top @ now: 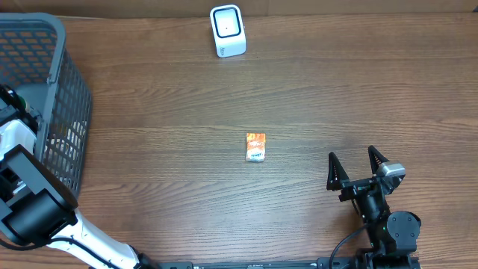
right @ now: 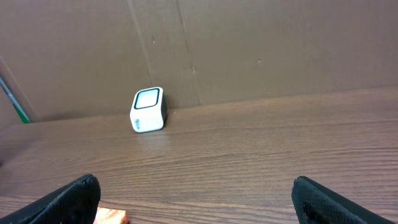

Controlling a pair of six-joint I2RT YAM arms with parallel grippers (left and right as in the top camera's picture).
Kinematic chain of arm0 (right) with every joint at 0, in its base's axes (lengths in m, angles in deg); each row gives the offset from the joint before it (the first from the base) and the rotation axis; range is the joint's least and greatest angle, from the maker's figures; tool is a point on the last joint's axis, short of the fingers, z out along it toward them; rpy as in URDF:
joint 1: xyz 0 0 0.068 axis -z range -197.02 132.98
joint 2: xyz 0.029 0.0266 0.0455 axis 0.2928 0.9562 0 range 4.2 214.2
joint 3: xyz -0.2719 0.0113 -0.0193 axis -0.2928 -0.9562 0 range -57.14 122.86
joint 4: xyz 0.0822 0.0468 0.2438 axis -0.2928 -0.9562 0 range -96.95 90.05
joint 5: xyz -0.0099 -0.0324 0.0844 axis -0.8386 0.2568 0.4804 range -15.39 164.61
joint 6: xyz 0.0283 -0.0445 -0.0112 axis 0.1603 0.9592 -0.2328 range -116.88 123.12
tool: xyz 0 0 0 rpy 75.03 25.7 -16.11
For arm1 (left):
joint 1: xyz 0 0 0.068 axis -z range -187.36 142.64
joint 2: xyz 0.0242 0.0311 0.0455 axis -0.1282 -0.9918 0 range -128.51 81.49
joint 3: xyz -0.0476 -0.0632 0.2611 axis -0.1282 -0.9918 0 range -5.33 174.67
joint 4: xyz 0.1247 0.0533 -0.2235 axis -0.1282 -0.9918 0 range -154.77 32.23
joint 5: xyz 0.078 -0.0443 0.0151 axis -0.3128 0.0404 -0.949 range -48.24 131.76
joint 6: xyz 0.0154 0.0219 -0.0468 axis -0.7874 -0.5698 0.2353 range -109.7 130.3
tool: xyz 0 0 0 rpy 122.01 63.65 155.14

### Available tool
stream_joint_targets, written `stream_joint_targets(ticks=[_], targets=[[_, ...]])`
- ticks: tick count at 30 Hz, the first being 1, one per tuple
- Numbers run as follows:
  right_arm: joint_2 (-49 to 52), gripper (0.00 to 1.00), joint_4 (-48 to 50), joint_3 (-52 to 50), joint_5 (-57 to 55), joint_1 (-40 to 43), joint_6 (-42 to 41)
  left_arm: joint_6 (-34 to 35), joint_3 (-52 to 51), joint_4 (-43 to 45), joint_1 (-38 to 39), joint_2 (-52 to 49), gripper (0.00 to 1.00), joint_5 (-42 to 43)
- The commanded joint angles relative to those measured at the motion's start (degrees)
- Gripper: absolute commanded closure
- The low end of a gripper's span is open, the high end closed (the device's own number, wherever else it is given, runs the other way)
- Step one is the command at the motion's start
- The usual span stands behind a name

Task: Scan the item barcode
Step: 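Return the left gripper into the basket and grasp the teal tissue pack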

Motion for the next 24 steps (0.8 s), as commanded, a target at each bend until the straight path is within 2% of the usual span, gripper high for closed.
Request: stream_joint_targets(ticks=[1,6,8,9,10,11,18,24], targets=[[-0.7,0.00,0.3,-0.6,-0.3,0.2,0.2,-1.5,-0.3,0.0,0.2,-0.7,0.41,0.1],[-0.7,0.00,0.3,-0.6,-0.3,0.2,0.2,-1.5,-0.3,-1.7,-0.2,-0.7,0.47,0.1],[-0.7,0.00,0.3,-0.6,-0.3,0.2,0.2,-1.5,-0.3,-1.8,-0.3,-0.7,0.55,0.1],[-0.7,0.00,0.3,-0.6,-0.3,0.2,0.2,-1.5,-0.3,-1.8,-0.3,-0.7,0.65,0.1],[-0.7,0.00,0.3,-0.6,-0.3,0.2,0.2,-1.4,-0.3,-1.8,-0.3,-0.7,0.86,0.1],[-0.7,0.00,0.3,-0.6,-0.3,0.2,0.2,-1.1,-0.2,-1.8,-0.3,-0.7,0.96,0.1],[-0.7,0.00,0.3,-0.6,-0.3,0.2,0.2,4.7,1.0,-2.4,0.3,3.3,0.96,0.2],[-0.7,0.00,0.3,-0.6,-0.3,0.2,0.2,8.8,4.2,-3.7,1.5,13.6,0.96,5.7]])
